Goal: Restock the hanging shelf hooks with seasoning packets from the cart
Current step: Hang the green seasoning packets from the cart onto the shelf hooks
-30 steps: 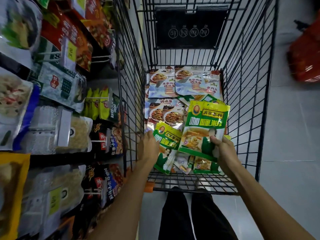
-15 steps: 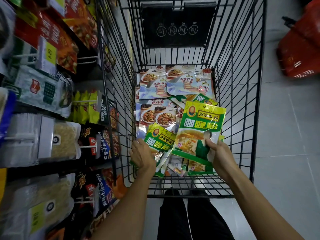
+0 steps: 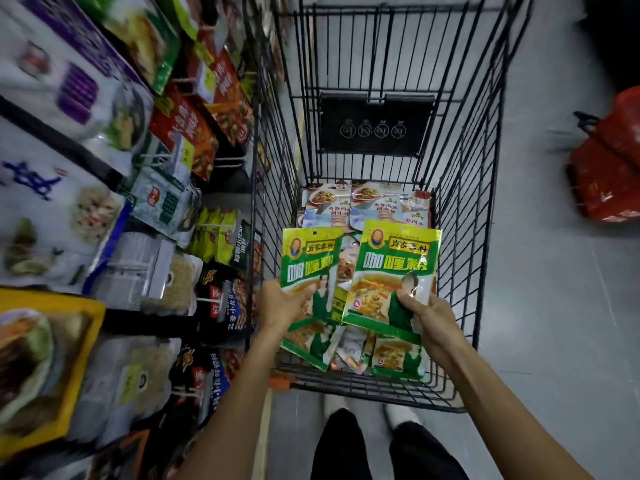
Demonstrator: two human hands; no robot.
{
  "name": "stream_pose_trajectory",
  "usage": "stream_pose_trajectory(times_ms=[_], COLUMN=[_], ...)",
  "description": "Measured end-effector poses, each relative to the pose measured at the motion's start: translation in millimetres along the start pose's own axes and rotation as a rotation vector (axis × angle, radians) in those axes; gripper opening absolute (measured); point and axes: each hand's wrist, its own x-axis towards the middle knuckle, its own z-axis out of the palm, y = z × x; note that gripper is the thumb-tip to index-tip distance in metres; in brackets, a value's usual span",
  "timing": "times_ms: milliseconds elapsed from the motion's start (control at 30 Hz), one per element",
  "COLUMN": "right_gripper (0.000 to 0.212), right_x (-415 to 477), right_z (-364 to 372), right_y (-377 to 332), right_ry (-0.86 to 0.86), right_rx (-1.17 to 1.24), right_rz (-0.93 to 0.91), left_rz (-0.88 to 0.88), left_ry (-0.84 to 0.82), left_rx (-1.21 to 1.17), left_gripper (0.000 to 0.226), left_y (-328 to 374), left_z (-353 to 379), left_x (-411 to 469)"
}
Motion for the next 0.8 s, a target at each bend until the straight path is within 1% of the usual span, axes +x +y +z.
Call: stream_pose_trajectory(times_ms=[33,100,133,200,233,300,433,500,567,633,700,767,800], right_gripper=[0.055,0.067,0.068,0.059,0.056,0.06,0.065,0.072,0.085,0.097,0.107,0.108,0.103], right_x=[-6.5,-19.8,-27.1,-47.7,-59.4,-87.8,-157.6,-196.7,-236.3,-279.5,-326.0,-373.0,-397.6], right_z=[1.7,6.5,9.9,20.9,27.8,44.7,86.1,108.6,133.4,160.1,186.9,213.4,225.5], right_y=[-9.1,-29.2,-40.7,-65.5,-77.9,-102.1,-142.9,-155.7,-162.9,-165.4,-163.9,-159.5,-155.6], right_ry=[-0.021,-0.064,-0.107,-0.206,-0.256,-0.366,-0.643,-0.779,-0.908,-1.026,-1.142,-1.234,-1.278], right_rx=[-0.025,-0.08,-0.107,-0.179,-0.212,-0.265,-0.349,-0.413,-0.441,-0.459,-0.469,-0.47,-0.464], right_rz=[-0.015,-0.05,-0.077,-0.15,-0.186,-0.267,-0.448,-0.52,-0.594,-0.695,-0.753,-0.803,-0.826], left_rz=[0.028,0.094,0.124,0.179,0.22,0.293,0.317,0.312,0.329,0.359,0.395,0.405,0.405], left_ry=[0.038,0.115,0.16,0.278,0.344,0.459,0.689,0.797,0.917,1.064,1.221,1.304,1.33], left_rx=[-0.039,-0.115,-0.162,-0.242,-0.278,-0.344,-0.449,-0.446,-0.418,-0.427,-0.422,-0.405,-0.397], left_gripper=[0.021,0.022,0.023,0.024,0.028,0.036,0.028,0.022,0.029,0.03,0.032,0.025,0.021], left_y=[11.4,30.5,39.3,57.3,65.6,81.8,103.4,111.0,116.7,119.2,119.2,115.7,114.5], left_z=[-13.5,-44.3,-60.2,-94.7,-111.8,-143.6,-209.7,-241.4,-271.6,-298.7,-324.6,-349.7,-360.9], left_x=[-9.8,-32.1,-45.8,-79.3,-98.3,-138.3,-223.7,-269.1,-316.1,-359.6,-403.0,-444.6,-465.2])
